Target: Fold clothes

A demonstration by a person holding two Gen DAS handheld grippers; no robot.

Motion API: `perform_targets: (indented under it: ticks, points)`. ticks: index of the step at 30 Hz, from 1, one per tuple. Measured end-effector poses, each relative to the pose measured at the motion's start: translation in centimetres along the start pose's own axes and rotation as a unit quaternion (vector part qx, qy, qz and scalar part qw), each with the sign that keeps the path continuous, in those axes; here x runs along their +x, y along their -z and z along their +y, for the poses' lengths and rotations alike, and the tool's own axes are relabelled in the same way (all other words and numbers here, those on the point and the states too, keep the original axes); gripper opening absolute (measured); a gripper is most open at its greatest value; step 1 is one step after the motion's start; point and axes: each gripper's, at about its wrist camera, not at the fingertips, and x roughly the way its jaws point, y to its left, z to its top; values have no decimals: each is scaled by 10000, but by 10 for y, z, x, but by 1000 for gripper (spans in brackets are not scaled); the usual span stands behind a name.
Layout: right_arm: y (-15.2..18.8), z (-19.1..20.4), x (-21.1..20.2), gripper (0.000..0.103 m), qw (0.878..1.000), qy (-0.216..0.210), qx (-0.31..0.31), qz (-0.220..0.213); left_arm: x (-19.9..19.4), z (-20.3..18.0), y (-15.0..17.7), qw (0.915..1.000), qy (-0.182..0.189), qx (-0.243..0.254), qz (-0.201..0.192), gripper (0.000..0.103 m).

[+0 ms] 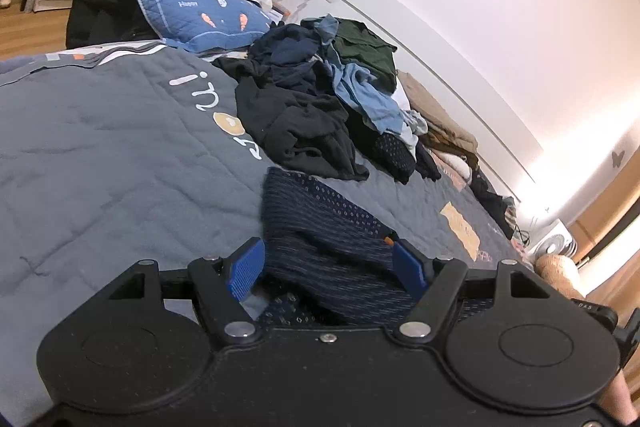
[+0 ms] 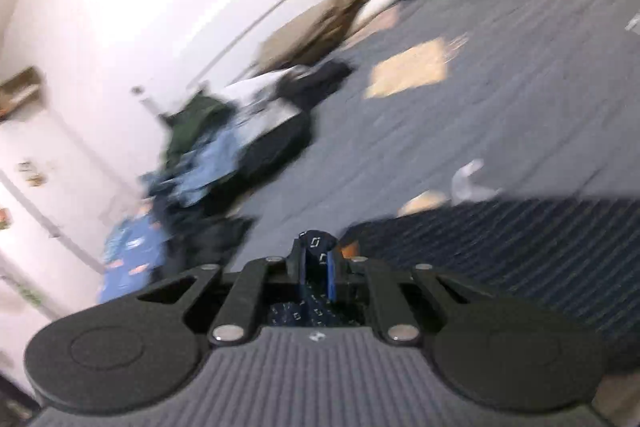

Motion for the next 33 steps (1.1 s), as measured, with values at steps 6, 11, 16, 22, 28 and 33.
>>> perform_targets:
  ticks: [6,11,16,22,28,33]
  points:
    - [-8,-51,17,10,9961,844,-94,240,4,-7,8,9996,-38,279,69,70]
    - [-4,-85,11,10,9940,1046,302,107,6,-7,9,9994,-70,322,94,71]
    - [12,-77,33,13,9923,987,5,748,11,-16,14,9961,-217,842,141,72]
    - [24,-66,32,15,9924,904,-55,838,20,-52,52,9280,-864,3601,-409,72]
    - [18,-78,21,16,9919,1056,-168,690,62,-58,102,8217,-1082,5588,-299,72]
    - [18,-85,21,16,9926,1036,-31,630,106,-53,140,7173,-1260,6851,-122,71]
